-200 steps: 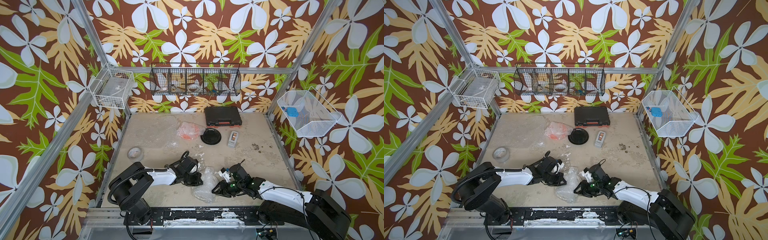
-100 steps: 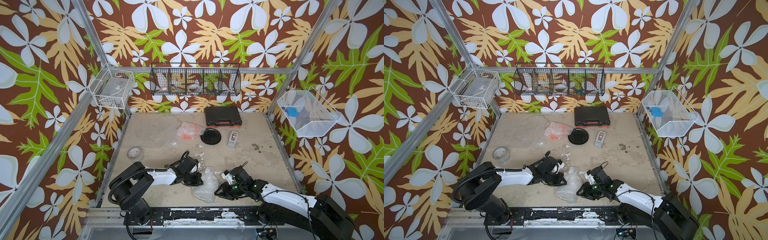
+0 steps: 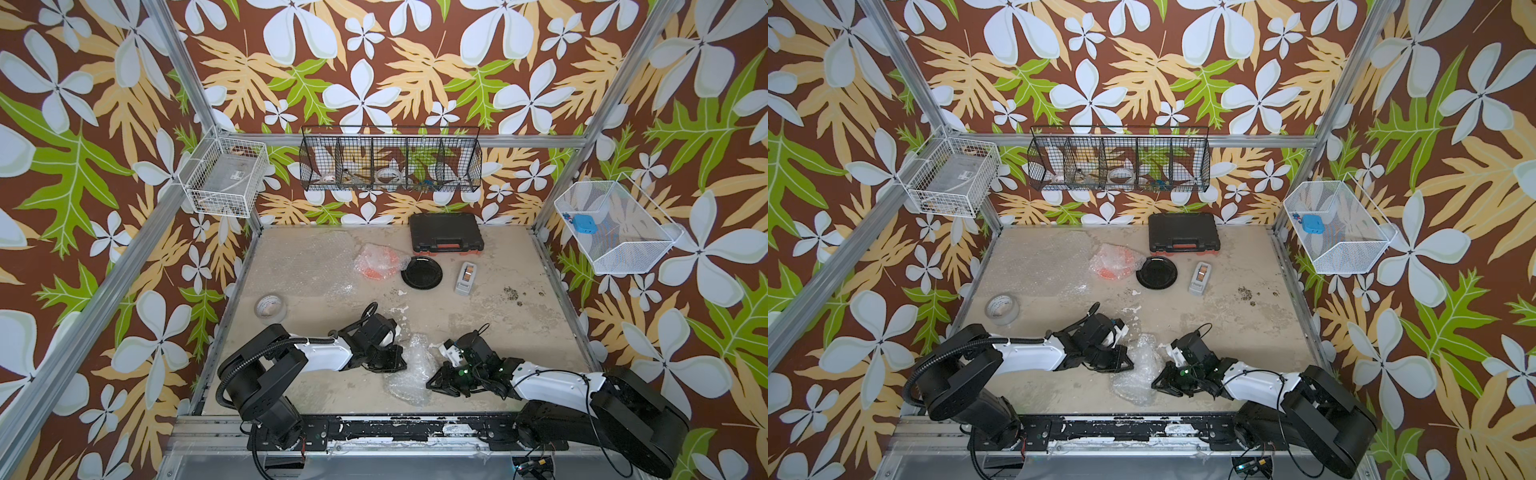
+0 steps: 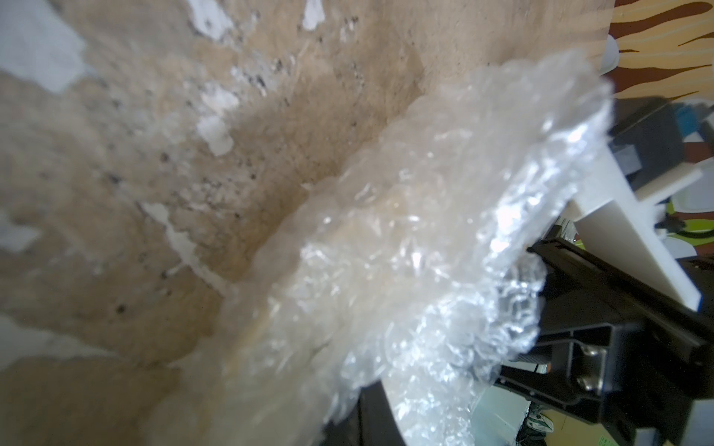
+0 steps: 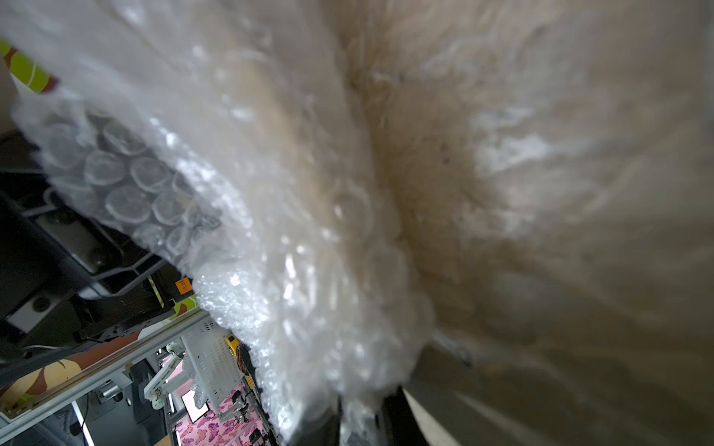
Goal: Wrap dinner plates in bubble wrap
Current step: Pick up the bubble wrap from the center of the board.
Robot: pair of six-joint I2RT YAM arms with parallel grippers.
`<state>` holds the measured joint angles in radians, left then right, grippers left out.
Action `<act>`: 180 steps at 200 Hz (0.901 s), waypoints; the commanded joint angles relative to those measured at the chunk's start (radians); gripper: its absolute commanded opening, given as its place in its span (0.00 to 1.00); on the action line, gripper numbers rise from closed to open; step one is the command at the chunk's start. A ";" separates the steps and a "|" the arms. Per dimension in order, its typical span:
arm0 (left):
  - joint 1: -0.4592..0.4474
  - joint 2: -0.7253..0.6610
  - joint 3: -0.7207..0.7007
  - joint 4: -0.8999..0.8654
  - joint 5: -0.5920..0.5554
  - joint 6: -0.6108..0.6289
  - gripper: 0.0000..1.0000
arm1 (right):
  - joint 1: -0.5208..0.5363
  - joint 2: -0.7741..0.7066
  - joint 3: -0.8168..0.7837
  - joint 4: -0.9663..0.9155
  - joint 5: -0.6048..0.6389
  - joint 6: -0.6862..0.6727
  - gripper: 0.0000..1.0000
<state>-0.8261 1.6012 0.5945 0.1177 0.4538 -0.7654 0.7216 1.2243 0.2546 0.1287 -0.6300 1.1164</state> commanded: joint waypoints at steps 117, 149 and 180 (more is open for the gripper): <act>0.094 -0.319 0.304 -0.539 -0.335 0.121 0.54 | -0.142 -0.153 0.064 -0.162 0.045 -0.128 0.00; 0.255 -0.335 0.329 -0.591 -0.336 0.218 0.55 | -0.394 -0.159 0.147 -0.242 -0.038 -0.244 0.00; 0.399 -0.291 0.364 -0.614 -0.317 0.321 0.55 | -0.712 -0.078 0.299 -0.281 -0.129 -0.347 0.00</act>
<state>-0.4976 1.2835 0.9340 -0.4465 0.1394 -0.5598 0.1650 1.1007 0.4637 -0.1192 -0.6662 0.8829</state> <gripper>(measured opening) 0.548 0.050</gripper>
